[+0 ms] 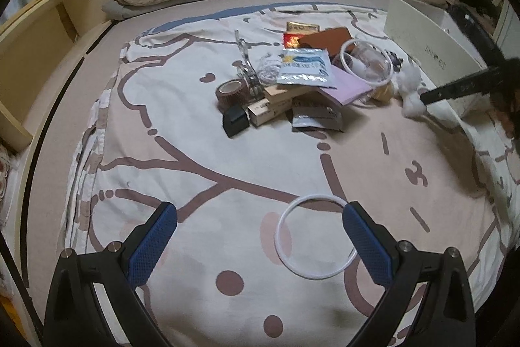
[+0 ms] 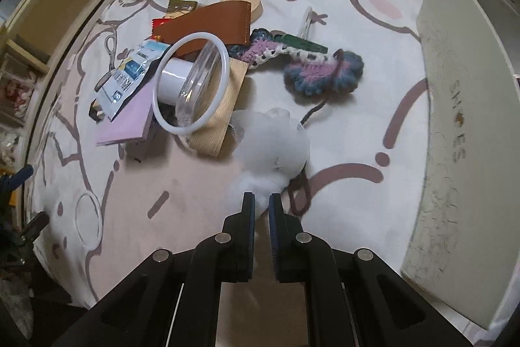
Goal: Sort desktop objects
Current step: 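Close the right tool on the white mesh bath puff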
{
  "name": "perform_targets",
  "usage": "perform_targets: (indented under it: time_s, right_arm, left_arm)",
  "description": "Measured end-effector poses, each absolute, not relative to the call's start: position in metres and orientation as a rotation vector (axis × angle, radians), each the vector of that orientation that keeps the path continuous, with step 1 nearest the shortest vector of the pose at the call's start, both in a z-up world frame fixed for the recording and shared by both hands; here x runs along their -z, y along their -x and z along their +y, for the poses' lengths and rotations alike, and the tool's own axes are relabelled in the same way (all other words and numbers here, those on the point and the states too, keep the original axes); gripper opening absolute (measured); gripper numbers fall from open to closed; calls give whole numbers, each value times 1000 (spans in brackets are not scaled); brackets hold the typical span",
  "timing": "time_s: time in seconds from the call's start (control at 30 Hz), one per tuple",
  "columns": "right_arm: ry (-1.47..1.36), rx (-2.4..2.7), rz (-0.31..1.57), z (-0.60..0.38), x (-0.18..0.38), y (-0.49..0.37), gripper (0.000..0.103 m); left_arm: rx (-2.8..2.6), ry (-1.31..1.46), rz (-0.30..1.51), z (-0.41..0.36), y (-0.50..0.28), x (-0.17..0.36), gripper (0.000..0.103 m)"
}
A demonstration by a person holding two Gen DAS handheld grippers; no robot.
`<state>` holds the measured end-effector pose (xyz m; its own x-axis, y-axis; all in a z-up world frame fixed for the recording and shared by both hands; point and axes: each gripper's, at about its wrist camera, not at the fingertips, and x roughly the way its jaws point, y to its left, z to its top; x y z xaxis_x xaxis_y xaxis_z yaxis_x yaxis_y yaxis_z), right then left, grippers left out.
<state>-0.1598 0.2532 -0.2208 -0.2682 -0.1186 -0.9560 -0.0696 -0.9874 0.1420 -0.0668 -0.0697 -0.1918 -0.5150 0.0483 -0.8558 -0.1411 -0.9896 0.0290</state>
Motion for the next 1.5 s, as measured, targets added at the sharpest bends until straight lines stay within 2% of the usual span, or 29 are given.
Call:
perform_targets:
  time_s: [0.1,0.27,0.47,0.53,0.57,0.6,0.87,1.0,1.07,1.13,1.3,1.5]
  right_arm:
    - [-1846,2502,-236,254,211,159,9]
    - [-1791,2550,-334,259,202,166,9]
    - [-1802,2568,-246,249,208,177,11]
    - [-1800,2568,-253,249,210,178,29]
    - [-1795,2575,-253,250,211,177,52]
    - [-1789,2583,-248,250,211,176,65]
    - [-1669,2622,-243,254,208,174,66]
    - [-1555,2629,-271,258,206,171,86]
    - [-1522,2633,-237,259,207,172,88]
    - [-1515,2628,-216,259,210,175,89]
    - [-1516,2546,-313,261,218,184,89]
    - [-1567,2469,-238,243,226,188,89]
  left_arm:
    - [-2615,1498,161,-64,66,197,102]
    - [-2565,1513,175,-53,65,208,102]
    - [-2499,1524,179,-41,63,222,102]
    - [-2481,1528,179,-38,63,225,102]
    - [-2472,1531,179,-37,63,228,102]
    - [-2468,1533,179,-36,63,229,102]
    - [-2415,1526,179,-29,61,249,102]
    - [-2403,1501,219,-24,57,259,102]
    - [-2411,1485,233,-22,56,262,102]
    - [-2415,1479,220,-23,56,264,102]
    - [-2419,1463,200,-26,55,270,103]
    - [-2433,1444,204,-25,53,271,103]
